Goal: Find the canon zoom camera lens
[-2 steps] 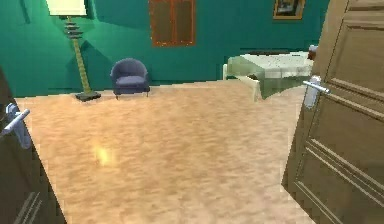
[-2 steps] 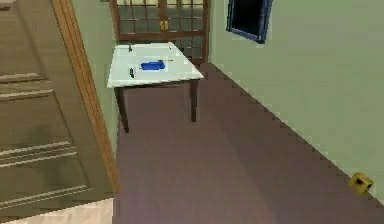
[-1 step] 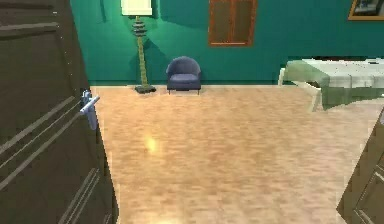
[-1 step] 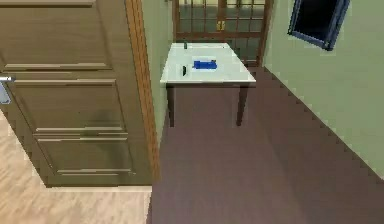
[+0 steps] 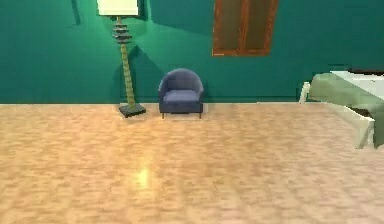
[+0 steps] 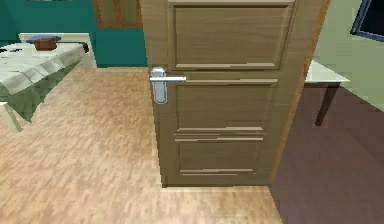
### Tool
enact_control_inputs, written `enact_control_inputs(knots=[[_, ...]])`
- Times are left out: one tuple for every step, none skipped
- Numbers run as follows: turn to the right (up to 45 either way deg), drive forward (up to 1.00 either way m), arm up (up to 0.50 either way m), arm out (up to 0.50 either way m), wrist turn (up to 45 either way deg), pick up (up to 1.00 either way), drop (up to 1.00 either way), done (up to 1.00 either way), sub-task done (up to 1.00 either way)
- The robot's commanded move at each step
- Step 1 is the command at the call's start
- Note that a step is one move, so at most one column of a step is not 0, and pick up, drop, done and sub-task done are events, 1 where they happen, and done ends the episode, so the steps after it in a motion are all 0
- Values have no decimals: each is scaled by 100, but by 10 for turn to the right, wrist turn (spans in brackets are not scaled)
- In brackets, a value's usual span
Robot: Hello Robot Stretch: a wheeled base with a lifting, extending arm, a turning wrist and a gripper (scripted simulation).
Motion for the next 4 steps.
enact_control_inputs(knots=[[-30,0,0,0,0,0,0,0,0],[0,35,0,0,0,0,0,0,0],[-420,0,0,0,0,0,0,0,0],[0,45,0,0,0,0,0,0,0]])
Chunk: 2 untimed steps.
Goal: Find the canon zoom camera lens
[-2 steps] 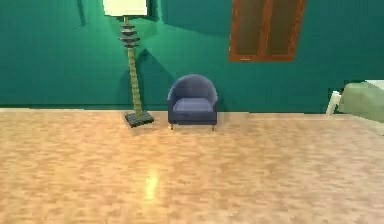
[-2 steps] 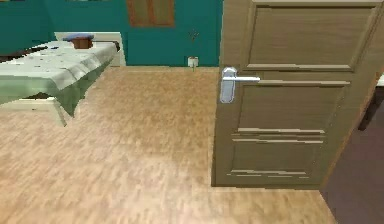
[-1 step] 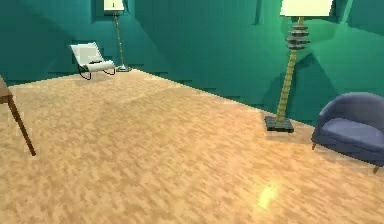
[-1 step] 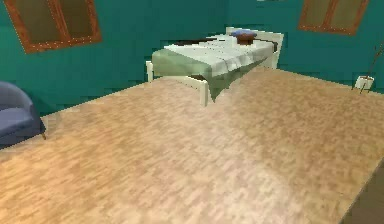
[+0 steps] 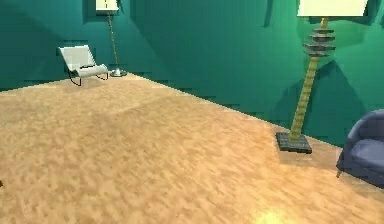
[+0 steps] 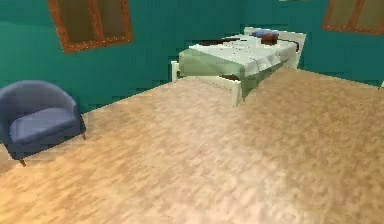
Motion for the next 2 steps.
enact_control_inputs(knots=[[-330,0,0,0,0,0,0,0,0],[-30,0,0,0,0,0,0,0,0]])
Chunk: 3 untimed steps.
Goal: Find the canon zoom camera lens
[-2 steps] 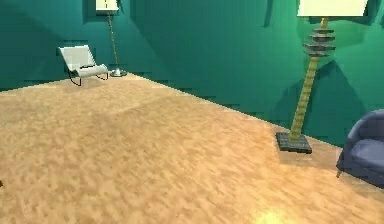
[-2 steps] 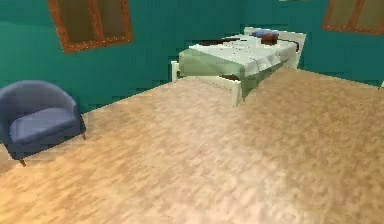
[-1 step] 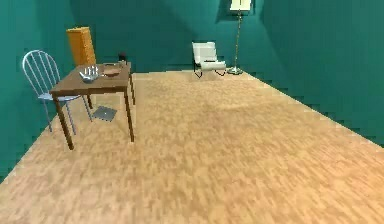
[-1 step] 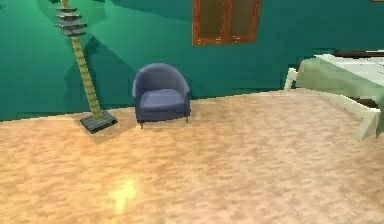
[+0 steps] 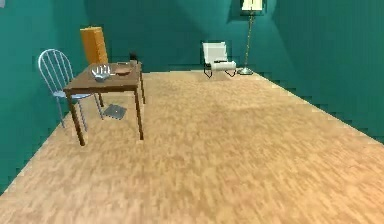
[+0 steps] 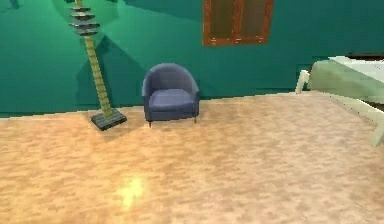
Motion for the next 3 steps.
enact_control_inputs(knots=[[0,100,0,0,0,0,0,0,0],[0,100,0,0,0,0,0,0,0],[-300,0,0,0,0,0,0,0,0]])
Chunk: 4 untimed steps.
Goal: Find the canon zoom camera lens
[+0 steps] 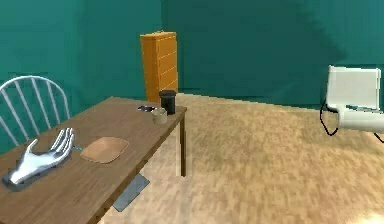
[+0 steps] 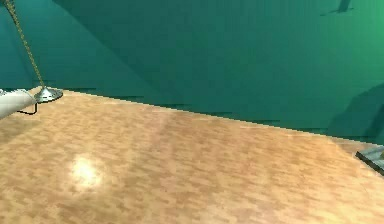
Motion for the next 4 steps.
enact_control_inputs(knots=[[0,5,0,0,0,0,0,0,0],[180,0,0,0,0,0,0,0,0],[0,65,0,0,0,0,0,0,0],[-390,0,0,0,0,0,0,0,0]])
